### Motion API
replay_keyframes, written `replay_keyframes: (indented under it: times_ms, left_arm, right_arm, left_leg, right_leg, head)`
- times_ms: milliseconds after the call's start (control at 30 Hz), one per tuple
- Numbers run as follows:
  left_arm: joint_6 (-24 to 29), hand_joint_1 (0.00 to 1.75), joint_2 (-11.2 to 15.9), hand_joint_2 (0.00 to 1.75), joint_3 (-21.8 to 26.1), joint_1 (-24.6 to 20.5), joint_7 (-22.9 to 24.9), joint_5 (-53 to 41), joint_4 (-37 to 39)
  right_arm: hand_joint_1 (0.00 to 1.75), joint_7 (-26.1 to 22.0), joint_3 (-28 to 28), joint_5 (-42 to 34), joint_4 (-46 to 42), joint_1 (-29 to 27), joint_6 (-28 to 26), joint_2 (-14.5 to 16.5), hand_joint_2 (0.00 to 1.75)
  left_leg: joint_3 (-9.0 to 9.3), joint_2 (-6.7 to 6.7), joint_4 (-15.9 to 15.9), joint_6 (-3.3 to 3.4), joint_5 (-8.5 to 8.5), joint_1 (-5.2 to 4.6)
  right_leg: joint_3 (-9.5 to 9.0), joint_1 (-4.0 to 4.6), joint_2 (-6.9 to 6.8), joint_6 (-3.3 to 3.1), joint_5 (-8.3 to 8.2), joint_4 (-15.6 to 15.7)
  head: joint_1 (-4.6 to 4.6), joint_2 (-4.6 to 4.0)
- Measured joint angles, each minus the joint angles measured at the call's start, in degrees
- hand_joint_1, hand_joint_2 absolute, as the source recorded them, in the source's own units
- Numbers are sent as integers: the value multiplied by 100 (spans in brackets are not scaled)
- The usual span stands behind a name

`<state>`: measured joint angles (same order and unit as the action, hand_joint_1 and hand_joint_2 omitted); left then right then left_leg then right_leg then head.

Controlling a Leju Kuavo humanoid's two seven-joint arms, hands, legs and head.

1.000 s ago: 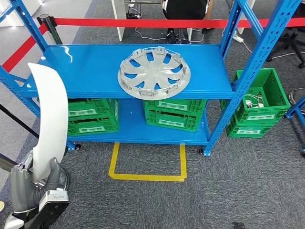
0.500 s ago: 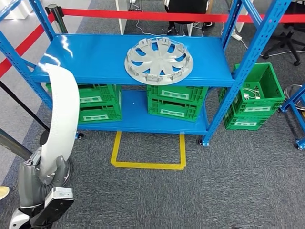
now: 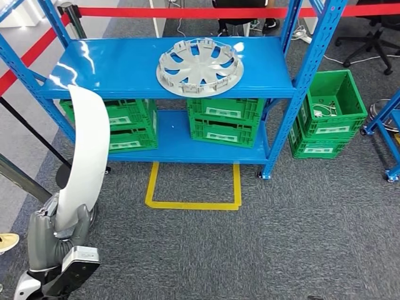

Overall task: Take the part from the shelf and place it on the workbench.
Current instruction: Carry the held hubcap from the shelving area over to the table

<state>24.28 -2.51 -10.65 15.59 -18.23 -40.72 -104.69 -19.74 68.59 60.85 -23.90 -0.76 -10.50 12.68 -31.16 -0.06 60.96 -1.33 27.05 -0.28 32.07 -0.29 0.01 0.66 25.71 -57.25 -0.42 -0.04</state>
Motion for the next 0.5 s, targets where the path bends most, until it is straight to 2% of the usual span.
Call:
replay_keyframes:
  times_ms: [33, 67, 133, 167, 200, 233, 300, 333, 367, 400, 433, 467, 500]
  left_arm:
    - [0, 175, 3, 175, -2, -10, 0, 0, 0]
    - [0, 175, 4, 175, -3, -19, -1, 0, 0]
    - [-1, 175, 6, 175, -6, -27, -1, 3, 1]
    - [-5, 175, 7, 175, -9, -32, -2, 8, 2]
    - [-10, 175, 10, 175, -12, -39, -2, 18, 4]
    - [-17, 175, 13, 175, -16, -45, -3, 30, 6]
    - [-32, 175, 21, 175, -21, -56, -5, 49, 14]
    - [-40, 175, 25, 175, -23, -62, -7, 52, 22]
    - [-50, 175, 30, 175, -26, -68, -9, 53, 33]
    - [-58, 175, 34, 175, -28, -75, -11, 53, 46]
    - [-65, 175, 38, 175, -31, -81, -13, 53, 59]
    - [-69, 175, 43, 175, -33, -86, -14, 53, 71]
    - [-70, 175, 48, 175, -34, -90, -16, 53, 79]
  right_arm:
    - [0, 0, 3, 0, -1, 2, -1, 4, 0]
    - [0, 0, 5, 0, -2, 4, -2, 8, 0]
    - [0, 2, 17, 1, -4, 3, -5, 16, 0]
    - [0, 3, 28, 4, -4, -2, -7, 20, 0]
    - [0, 4, 40, 8, -4, -9, -12, 23, 0]
    - [0, 3, 52, 12, -4, -15, -16, 24, 0]
    - [0, -3, 70, 26, -4, -14, -25, 25, 0]
    - [0, -7, 80, 32, -4, -9, -27, 25, 0]
    - [0, -11, 93, 38, -5, -4, -29, 25, 0]
    - [0, -14, 109, 42, -7, 0, -31, 25, 0]
    - [0, -15, 124, 45, -10, 4, -32, 24, 0]
    - [0, -17, 136, 49, -14, 12, -32, 25, 0]
    - [0, -19, 145, 53, -16, 28, -32, 28, 0]
  left_leg:
    - [200, -5, -339, 31, -49, -8]
    - [303, -9, -546, 55, -57, -22]
    - [297, -3, -695, 92, -78, -40]
    - [259, 6, -724, 119, -118, -38]
    - [220, 15, -753, 154, -162, -30]
    - [174, 25, -778, 188, -212, -17]
    - [62, 35, -762, 231, -309, -17]
    - [-5, 41, -749, 236, -360, -21]
    - [-76, 46, -735, 235, -412, -24]
    - [-153, 50, -718, 229, -465, -22]
    - [-236, 49, -695, 216, -519, -16]
    - [-321, 44, -660, 192, -571, -10]
    - [-407, 38, -614, 161, -619, -10]
  right_leg:
    - [33, 6, 3, 25, -38, -4]
    - [69, 5, 3, 58, -82, -1]
    - [147, -7, 4, 142, -172, 7]
    - [195, -15, 6, 176, -144, -13]
    - [255, -16, 9, 204, -25, -101]
    - [332, -15, 11, 224, 191, -297]
    - [513, -19, 13, 259, 731, -985]
    - [570, -21, 12, 275, 896, -1338]
    - [569, -21, 12, 289, 924, -1567]
    - [485, -23, 12, 301, 817, -1612]
    - [311, -27, 11, 312, 628, -1464]
    - [54, -34, 12, 328, 466, -1140]
    - [-248, -37, 14, 343, 416, -720]
  head:
    - [3, 0]
    - [4, 0]
    - [4, 0]
    - [5, 0]
    - [15, 0]
    - [26, 0]
    - [46, 0]
    - [49, 0]
    - [51, -1]
    - [54, -1]
    - [54, -1]
    - [55, -1]
    - [58, -1]
